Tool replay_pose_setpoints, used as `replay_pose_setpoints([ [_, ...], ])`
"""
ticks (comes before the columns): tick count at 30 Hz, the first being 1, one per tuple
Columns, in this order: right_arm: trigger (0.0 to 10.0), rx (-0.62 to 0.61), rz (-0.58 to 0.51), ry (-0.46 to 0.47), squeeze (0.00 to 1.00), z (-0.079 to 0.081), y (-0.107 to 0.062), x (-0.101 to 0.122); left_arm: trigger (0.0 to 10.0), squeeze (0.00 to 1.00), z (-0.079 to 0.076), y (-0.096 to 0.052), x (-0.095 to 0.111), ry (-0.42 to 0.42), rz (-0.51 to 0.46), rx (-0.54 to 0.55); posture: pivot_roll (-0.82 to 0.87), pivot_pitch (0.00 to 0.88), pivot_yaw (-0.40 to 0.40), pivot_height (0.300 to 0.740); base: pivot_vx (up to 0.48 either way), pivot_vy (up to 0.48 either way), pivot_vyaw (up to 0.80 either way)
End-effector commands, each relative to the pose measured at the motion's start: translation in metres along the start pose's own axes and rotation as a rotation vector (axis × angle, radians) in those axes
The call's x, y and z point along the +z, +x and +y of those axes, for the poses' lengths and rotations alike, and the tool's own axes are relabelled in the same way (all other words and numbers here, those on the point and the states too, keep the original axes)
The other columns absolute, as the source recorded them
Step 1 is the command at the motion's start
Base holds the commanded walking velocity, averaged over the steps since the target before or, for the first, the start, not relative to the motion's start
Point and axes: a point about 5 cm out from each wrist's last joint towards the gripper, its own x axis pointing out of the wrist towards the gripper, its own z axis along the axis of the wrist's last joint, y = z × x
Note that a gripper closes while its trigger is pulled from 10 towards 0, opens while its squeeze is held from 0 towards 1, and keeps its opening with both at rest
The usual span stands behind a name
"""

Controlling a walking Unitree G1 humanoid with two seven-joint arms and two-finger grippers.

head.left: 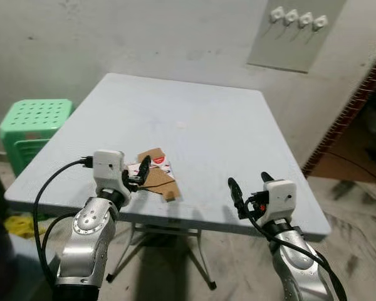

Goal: Picking trash to rubbish bin

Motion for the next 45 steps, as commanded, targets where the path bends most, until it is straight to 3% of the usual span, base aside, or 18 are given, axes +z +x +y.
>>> replay_pose_setpoints([
  [1,10.0,0.008,0.005,0.004,0.0,0.002,0.002,-0.001,10.0,0.0,0.0,0.0,0.0,0.006,0.002,-0.013,-0.02,0.0,-0.059,0.74,0.0,0.48,0.0],
  [11,10.0,0.019,0.0,0.01,0.0,0.004,0.002,-0.001,10.0,0.0,0.0,0.001,0.0,0.002,0.008,-0.013,-0.02,0.0,-0.058,0.74,0.0,0.462,0.0],
  [19,10.0,0.05,-0.01,0.036,0.0,0.007,0.002,0.001,10.0,0.0,-0.004,0.002,-0.01,0.069,0.068,-0.025,-0.02,0.0,-0.059,0.74,0.0,0.0,0.0],
  [28,10.0,0.072,-0.035,0.064,0.0,0.008,0.004,0.009,10.0,0.0,-0.008,0.005,-0.013,0.089,0.088,-0.056,-0.03,0.0,-0.055,0.74,0.0,0.0,0.0],
  [37,10.0,0.091,-0.08,0.097,0.0,0.009,0.01,0.023,10.0,0.0,-0.018,0.023,-0.014,0.131,0.125,-0.11,-0.04,0.0,-0.053,0.74,0.0,0.0,0.0],
  [39,10.0,0.101,-0.076,0.126,0.0,0.01,0.011,0.025,10.0,0.0,-0.023,0.029,-0.013,0.169,0.12,-0.136,-0.05,0.0,-0.05,0.74,0.0,0.0,0.0],
  [45,10.0,0.104,-0.045,0.256,0.0,0.008,0.01,0.025,10.0,0.0,-0.034,0.027,-0.006,0.151,0.096,-0.218,-0.06,0.0,-0.041,0.74,0.0,0.0,0.0],
])
